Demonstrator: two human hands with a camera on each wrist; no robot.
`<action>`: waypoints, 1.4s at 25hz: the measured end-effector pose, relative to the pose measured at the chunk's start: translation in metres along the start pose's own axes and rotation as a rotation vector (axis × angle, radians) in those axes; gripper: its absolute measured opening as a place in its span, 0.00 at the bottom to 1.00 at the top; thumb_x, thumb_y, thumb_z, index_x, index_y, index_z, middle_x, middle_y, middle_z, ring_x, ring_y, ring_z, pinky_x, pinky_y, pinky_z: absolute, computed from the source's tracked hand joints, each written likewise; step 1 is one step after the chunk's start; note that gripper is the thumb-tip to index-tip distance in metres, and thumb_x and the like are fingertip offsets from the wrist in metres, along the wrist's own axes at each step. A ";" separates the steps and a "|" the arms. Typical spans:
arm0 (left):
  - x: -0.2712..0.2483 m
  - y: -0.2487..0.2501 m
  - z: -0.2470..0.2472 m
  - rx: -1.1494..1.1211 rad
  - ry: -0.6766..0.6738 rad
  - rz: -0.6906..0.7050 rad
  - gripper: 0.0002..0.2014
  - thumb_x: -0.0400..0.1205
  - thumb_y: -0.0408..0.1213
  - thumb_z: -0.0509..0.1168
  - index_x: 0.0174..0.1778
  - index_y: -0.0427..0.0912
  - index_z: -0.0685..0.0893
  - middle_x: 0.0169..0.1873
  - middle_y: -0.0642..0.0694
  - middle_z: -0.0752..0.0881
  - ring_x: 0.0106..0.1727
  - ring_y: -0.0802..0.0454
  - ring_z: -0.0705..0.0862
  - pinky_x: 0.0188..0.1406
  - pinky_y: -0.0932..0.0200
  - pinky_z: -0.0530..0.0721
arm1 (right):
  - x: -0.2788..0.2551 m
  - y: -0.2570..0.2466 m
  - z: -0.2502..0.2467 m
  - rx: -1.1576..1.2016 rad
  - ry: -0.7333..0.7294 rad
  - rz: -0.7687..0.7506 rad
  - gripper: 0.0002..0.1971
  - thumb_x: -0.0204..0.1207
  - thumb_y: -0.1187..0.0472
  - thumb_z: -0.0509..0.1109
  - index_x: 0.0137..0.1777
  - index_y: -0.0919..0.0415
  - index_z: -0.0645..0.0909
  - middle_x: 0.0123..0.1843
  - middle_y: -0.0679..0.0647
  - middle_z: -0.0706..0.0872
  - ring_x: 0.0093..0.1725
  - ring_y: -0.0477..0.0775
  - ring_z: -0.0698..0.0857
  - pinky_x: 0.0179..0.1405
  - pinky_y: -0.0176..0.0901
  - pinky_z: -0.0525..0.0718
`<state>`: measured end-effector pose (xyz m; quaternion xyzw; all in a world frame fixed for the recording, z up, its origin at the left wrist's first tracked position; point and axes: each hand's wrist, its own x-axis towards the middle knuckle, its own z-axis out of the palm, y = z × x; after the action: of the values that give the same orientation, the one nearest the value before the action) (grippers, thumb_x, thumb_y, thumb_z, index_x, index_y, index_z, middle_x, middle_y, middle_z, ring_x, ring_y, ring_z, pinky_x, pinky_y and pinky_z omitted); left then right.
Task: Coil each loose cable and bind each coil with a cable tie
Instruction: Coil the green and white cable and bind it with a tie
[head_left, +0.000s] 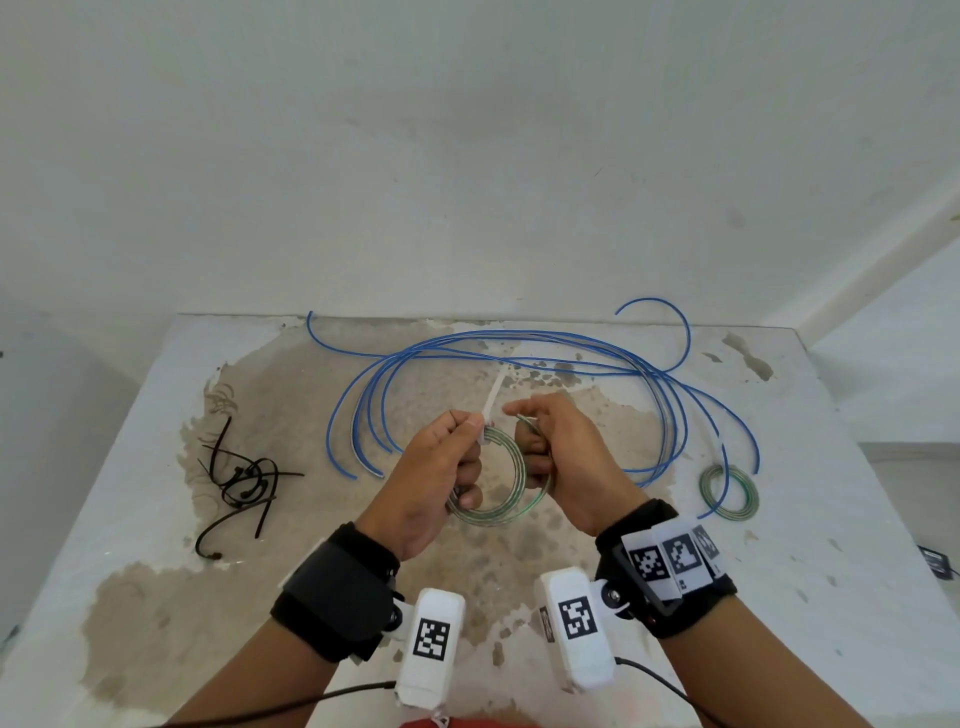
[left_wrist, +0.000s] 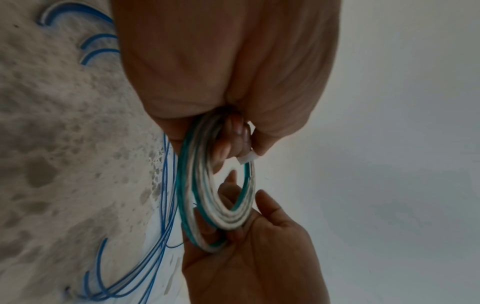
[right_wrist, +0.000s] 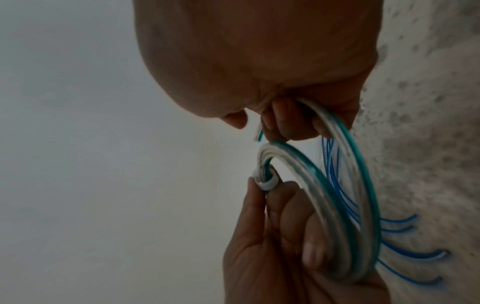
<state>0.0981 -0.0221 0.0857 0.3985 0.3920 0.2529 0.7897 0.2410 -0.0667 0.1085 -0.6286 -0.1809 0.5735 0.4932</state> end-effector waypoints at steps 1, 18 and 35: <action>0.000 0.001 -0.001 -0.014 0.001 -0.002 0.11 0.91 0.40 0.58 0.43 0.43 0.74 0.27 0.53 0.63 0.23 0.59 0.60 0.20 0.64 0.66 | 0.000 0.000 -0.001 -0.015 -0.002 -0.019 0.12 0.85 0.58 0.57 0.38 0.55 0.69 0.30 0.49 0.62 0.25 0.47 0.59 0.29 0.45 0.62; 0.002 -0.009 -0.003 0.115 0.052 0.040 0.09 0.90 0.43 0.61 0.47 0.43 0.78 0.26 0.53 0.63 0.24 0.57 0.59 0.20 0.62 0.67 | -0.001 0.018 -0.007 -0.336 0.092 -0.300 0.06 0.79 0.55 0.77 0.44 0.56 0.91 0.36 0.47 0.87 0.33 0.41 0.81 0.37 0.39 0.80; 0.003 -0.002 -0.004 0.268 0.017 0.062 0.09 0.89 0.43 0.63 0.47 0.42 0.80 0.22 0.56 0.66 0.21 0.59 0.62 0.20 0.62 0.69 | -0.007 0.017 -0.012 -0.030 0.020 -0.077 0.08 0.76 0.58 0.80 0.50 0.62 0.93 0.44 0.58 0.91 0.41 0.53 0.86 0.39 0.41 0.88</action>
<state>0.0964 -0.0196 0.0813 0.5099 0.4165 0.2260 0.7179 0.2437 -0.0850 0.0963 -0.6341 -0.2086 0.5451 0.5072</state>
